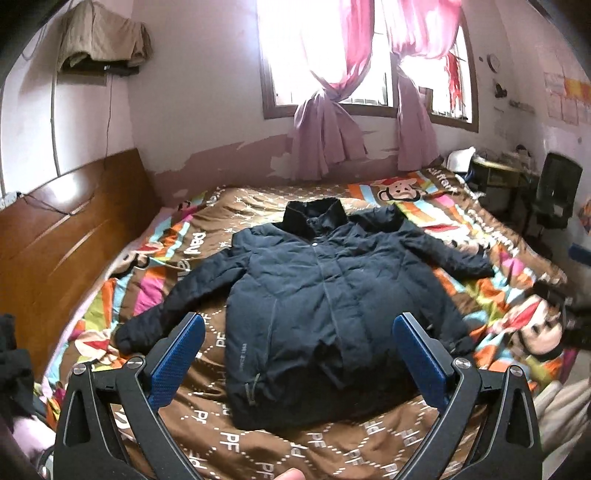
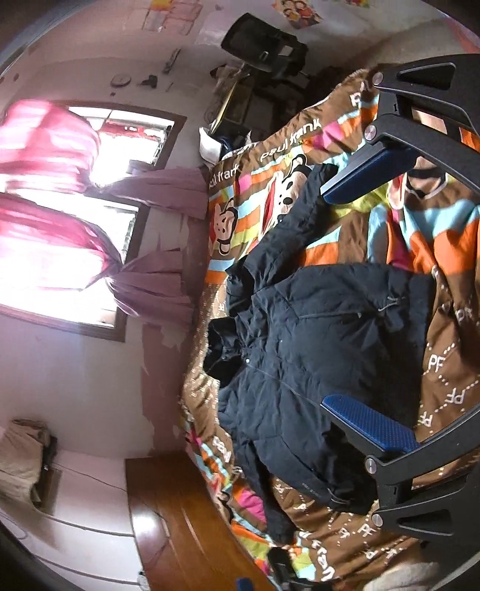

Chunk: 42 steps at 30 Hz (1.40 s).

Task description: Fold large clothes

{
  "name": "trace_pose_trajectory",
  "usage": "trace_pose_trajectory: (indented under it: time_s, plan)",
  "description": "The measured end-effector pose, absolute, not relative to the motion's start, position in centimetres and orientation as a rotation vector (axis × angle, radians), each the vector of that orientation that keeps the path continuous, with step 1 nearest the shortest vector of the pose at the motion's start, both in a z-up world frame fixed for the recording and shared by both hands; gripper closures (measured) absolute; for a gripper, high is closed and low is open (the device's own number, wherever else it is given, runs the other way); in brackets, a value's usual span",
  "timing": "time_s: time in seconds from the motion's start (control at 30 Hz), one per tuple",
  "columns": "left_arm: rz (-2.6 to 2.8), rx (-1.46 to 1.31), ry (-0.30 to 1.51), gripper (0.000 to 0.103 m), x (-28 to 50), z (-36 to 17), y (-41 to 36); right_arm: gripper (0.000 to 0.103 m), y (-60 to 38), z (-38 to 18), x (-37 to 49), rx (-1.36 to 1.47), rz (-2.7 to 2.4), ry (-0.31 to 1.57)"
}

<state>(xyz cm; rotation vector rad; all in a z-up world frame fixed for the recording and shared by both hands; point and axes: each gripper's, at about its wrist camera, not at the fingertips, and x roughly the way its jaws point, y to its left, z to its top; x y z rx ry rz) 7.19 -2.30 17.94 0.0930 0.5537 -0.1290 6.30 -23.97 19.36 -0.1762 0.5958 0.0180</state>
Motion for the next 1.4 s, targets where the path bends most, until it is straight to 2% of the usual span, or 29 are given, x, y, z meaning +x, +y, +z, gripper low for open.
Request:
trace_pose_trajectory:
  time_s: [0.3,0.57,0.83,0.97,1.17,1.4]
  plan:
    - [-0.081,0.083,0.57,0.003,10.4,22.8,-3.1,0.0,-24.6,24.1,9.6,-0.202,0.06,0.721]
    - [-0.033,0.072,0.618,0.003,14.7,23.4,-3.0,0.0,-27.4,23.8,17.2,-0.015,0.028,0.922]
    - [-0.03,0.128,0.644,0.003,21.9,20.6,-4.8,0.0,-34.1,18.9,24.0,0.361,-0.06,1.076]
    - [-0.038,0.121,0.668,0.003,26.1,18.6,-6.2,0.0,-37.1,15.9,27.1,0.43,-0.116,1.141]
    - [-0.133,0.078,0.694,0.003,31.9,15.6,-9.2,0.0,-42.7,10.9,31.6,0.784,-0.097,1.076]
    - [-0.093,0.104,0.754,0.003,38.9,11.3,-14.0,0.0,-49.0,4.3,38.4,0.793,-0.293,1.038]
